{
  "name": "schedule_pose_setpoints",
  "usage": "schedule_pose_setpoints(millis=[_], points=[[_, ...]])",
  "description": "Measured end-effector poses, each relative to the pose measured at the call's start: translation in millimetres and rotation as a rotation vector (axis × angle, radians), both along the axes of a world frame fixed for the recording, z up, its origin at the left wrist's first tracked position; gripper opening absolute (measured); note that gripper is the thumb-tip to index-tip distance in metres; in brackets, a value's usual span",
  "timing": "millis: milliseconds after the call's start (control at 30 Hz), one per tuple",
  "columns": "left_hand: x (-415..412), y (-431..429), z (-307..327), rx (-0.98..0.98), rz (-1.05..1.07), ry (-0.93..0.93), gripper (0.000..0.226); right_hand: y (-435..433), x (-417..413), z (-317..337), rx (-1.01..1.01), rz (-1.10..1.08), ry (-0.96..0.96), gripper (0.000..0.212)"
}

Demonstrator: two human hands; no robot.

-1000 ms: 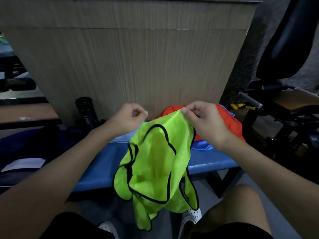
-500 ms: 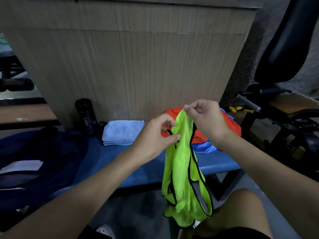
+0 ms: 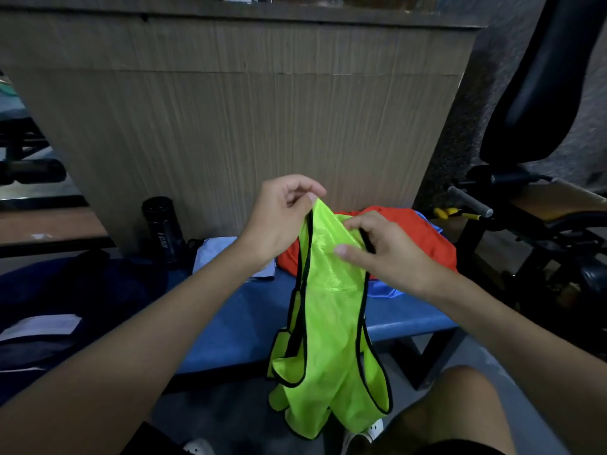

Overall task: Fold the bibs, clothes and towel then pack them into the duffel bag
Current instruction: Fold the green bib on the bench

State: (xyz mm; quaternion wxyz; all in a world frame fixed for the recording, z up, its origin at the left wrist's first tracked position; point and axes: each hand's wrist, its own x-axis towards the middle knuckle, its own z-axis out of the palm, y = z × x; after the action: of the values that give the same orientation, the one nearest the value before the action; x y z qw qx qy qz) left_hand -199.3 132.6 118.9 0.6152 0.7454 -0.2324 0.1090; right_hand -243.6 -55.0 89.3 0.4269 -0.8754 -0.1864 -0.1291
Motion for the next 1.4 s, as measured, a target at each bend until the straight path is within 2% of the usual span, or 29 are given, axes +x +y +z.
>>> schedule_pose_setpoints(millis=[67, 100, 200, 233, 400, 500, 567, 633, 733, 900, 967, 1033, 1067, 1100, 1167, 1200, 1267, 1333, 1400], points=[[2, 1, 2, -0.004, -0.001, 0.018, 0.026, 1, 0, -4, -0.104, 0.010, 0.033, 0.051], [3, 1, 3, -0.002, 0.000, 0.020, 0.025, 2, 0, -6, -0.140, 0.009, 0.017, 0.050], [4, 5, 2, 0.004, 0.028, 0.021, 0.023, 5, 3, -10, -0.193, -0.039, -0.152, 0.020], [5, 8, 1, -0.001, 0.043, 0.029, 0.022, 4, 4, -10, -0.196, -0.056, -0.211, 0.016], [3, 19, 0, 0.099, 0.097, 0.042, 0.015, 6, 7, 1, -0.176, -0.103, -0.313, 0.030], [-16, 19, 5, 0.164, -0.058, 0.043, 0.009, 13, 9, 7, -0.221, -0.117, -0.335, 0.041], [-27, 21, 6, 0.182, -0.185, 0.067, 0.028, 18, 11, 8, -0.234, -0.113, -0.329, 0.042], [-30, 25, 0, 0.308, -0.216, 0.048, 0.039, 21, 13, 8, -0.214, -0.117, -0.305, 0.045], [-27, 31, -9, 0.419, -0.137, -0.040, 0.032, 21, 15, 11, -0.191, -0.132, -0.282, 0.048], [-23, 35, -4, 0.259, -0.072, -0.058, 0.017, 10, 17, 14, -0.187, -0.145, -0.203, 0.046], [-20, 33, 1, 0.217, -0.047, -0.064, 0.018, 5, 17, 12, -0.171, -0.164, -0.170, 0.039], [-17, 30, 4, 0.154, -0.051, -0.062, 0.018, 4, 14, 7, -0.014, -0.102, -0.150, 0.019], [-18, 28, 6, 0.116, -0.059, -0.056, 0.017, 6, 11, 5, 0.088, -0.048, -0.144, 0.022], [-18, 26, 7, 0.084, -0.061, -0.052, 0.015, 8, 8, 4, 0.155, 0.007, -0.143, 0.032], [-18, 22, 10, 0.044, -0.056, -0.054, 0.012, 11, 7, 0, 0.085, 0.067, -0.168, 0.046], [-18, 20, 11, 0.036, -0.052, -0.055, 0.012, 14, 6, -3, 0.009, 0.064, -0.187, 0.045], [-18, 20, 12, 0.036, -0.047, -0.056, 0.013, 18, 7, -7, -0.050, 0.006, -0.208, 0.031], [-16, 22, 12, 0.053, -0.024, -0.056, 0.014, 19, 8, -7, -0.009, -0.042, -0.213, 0.014], [-11, 29, 10, 0.085, 0.025, -0.063, 0.018, 19, 7, -4, -0.012, -0.058, -0.241, 0.010]])
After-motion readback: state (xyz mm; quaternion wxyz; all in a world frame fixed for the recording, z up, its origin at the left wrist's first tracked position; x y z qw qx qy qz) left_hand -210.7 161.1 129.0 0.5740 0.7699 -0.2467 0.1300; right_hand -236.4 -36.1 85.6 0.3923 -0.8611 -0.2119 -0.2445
